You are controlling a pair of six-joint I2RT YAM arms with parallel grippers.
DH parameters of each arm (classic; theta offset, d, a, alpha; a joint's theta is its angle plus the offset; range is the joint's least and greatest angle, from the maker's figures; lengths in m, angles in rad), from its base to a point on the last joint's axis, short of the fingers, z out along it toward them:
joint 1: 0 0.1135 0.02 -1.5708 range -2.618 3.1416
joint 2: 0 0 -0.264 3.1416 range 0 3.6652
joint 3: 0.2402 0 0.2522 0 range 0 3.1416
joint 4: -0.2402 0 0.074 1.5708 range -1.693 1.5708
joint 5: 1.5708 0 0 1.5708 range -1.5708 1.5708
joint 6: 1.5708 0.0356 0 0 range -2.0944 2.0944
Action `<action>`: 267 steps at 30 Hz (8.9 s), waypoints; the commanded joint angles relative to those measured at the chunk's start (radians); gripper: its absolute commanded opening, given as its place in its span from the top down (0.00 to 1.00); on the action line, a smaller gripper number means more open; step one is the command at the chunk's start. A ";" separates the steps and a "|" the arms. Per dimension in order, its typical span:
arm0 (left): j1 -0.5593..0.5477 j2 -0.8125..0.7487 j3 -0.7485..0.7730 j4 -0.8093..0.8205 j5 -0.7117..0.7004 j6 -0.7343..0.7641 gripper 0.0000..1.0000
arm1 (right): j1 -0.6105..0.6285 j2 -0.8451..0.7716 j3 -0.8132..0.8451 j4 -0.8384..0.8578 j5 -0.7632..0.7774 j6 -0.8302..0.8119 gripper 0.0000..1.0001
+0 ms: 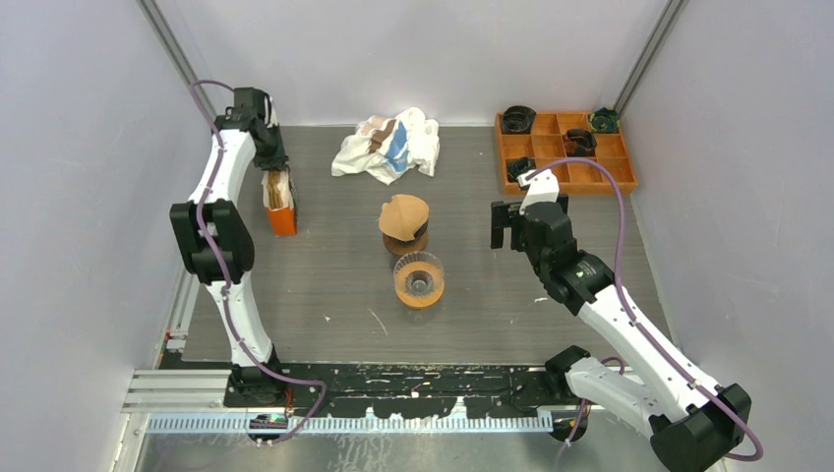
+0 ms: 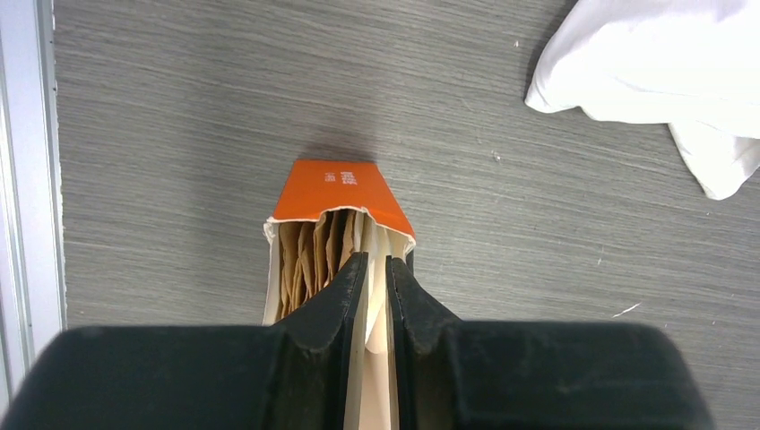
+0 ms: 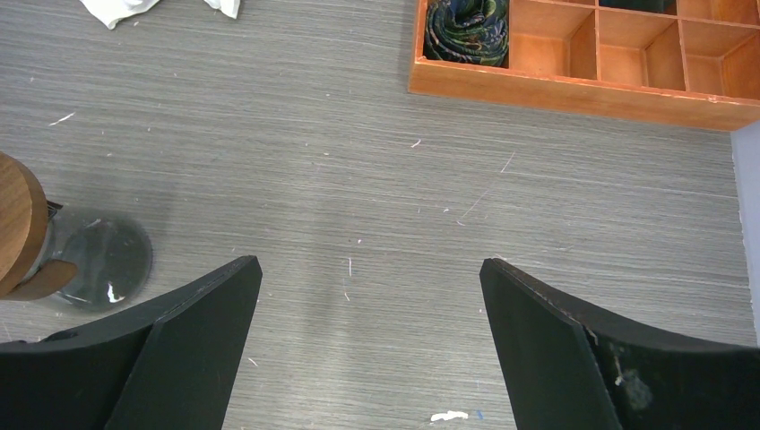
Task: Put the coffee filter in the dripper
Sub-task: Pick up the coffee filter from the coffee filter holder, then place the coffee filter in the coffee dripper.
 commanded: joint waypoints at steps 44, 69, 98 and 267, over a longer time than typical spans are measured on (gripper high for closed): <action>0.003 -0.214 -0.002 -0.051 -0.068 0.048 1.00 | -0.002 -0.047 0.052 0.025 -0.057 0.016 0.00; -0.028 -0.738 -0.245 -0.049 0.277 -0.168 1.00 | 0.001 -0.029 0.085 0.127 -0.444 0.042 0.01; -0.438 -1.151 -0.720 0.572 0.408 -0.684 1.00 | 0.022 0.110 -0.080 0.817 -0.979 0.455 0.02; -0.710 -1.289 -1.066 0.823 0.228 -0.662 0.55 | -0.008 0.333 -0.247 1.728 -1.152 1.036 0.99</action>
